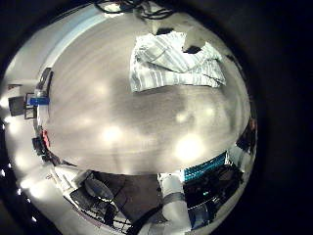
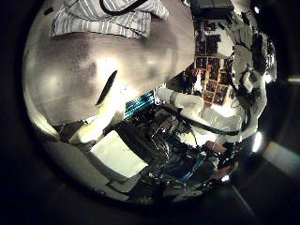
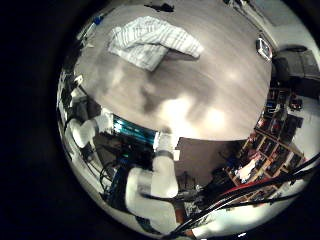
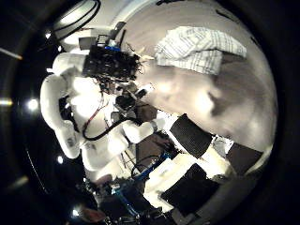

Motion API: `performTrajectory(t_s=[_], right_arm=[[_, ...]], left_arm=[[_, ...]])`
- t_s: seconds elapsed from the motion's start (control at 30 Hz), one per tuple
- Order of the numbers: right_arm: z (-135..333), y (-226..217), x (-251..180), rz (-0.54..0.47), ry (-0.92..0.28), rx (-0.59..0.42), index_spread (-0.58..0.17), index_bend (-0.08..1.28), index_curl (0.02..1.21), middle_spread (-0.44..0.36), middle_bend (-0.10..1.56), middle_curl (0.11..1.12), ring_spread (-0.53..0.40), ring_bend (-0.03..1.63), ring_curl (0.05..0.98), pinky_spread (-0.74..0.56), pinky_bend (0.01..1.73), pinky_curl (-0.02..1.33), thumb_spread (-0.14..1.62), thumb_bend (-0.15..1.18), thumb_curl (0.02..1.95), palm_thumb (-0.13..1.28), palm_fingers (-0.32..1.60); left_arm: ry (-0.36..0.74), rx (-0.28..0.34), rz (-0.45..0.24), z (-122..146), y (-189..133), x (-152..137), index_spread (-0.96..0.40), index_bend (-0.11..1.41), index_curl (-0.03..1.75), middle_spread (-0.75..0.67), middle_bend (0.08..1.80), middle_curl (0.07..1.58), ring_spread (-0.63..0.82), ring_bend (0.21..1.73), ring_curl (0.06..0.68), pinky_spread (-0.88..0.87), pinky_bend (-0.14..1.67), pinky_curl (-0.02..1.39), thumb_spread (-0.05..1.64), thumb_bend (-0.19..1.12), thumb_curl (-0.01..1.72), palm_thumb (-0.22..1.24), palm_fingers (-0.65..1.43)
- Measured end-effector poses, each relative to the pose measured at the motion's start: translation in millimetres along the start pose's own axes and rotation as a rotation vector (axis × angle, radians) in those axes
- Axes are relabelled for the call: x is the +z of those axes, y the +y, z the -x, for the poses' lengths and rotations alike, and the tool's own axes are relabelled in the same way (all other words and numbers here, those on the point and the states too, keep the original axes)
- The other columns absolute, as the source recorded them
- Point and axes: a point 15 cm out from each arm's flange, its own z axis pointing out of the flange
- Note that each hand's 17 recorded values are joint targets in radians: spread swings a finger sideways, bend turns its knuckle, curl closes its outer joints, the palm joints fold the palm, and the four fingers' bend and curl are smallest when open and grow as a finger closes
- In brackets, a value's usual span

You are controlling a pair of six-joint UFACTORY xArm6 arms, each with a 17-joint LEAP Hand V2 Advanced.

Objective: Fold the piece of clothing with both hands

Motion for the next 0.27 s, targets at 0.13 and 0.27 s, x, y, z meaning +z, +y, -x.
performTrajectory(t_s=[0.13, 0.27], right_arm=[[-9, 4, 8, 0.026, 0.036, 0.008, -0.435, 0.19, 0.36, -0.115, 0.29, 0.35, 0.138, 0.5, 0.213, 0.43, 0.4, 0.29, 1.32, -0.02, 0.45, 0.58, 0.25], [-16, 11, 15, 0.042, 0.057, 0.036, -0.43, 0.19, 0.36, -0.112, 0.28, 0.35, 0.138, 0.47, 0.206, 0.43, 0.36, 0.28, 1.33, -0.01, 0.43, 0.57, 0.27]], left_arm=[[-0.031, -0.007, -0.018, -4, -8, -3, -0.09, 0.23, 0.49, 0.17, 0.19, 0.33, 0.29, 0.54, 0.211, 0.32, 0.18, 0.33, 1.19, -0.02, 0.33, 0.5, 0.3], [-0.076, -0.04, -0.011, 3, -11, -3, -0.1, 0.24, 0.49, 0.16, 0.18, 0.33, 0.28, 0.54, 0.211, 0.3, 0.19, 0.32, 1.19, -0.02, 0.33, 0.51, 0.31]])
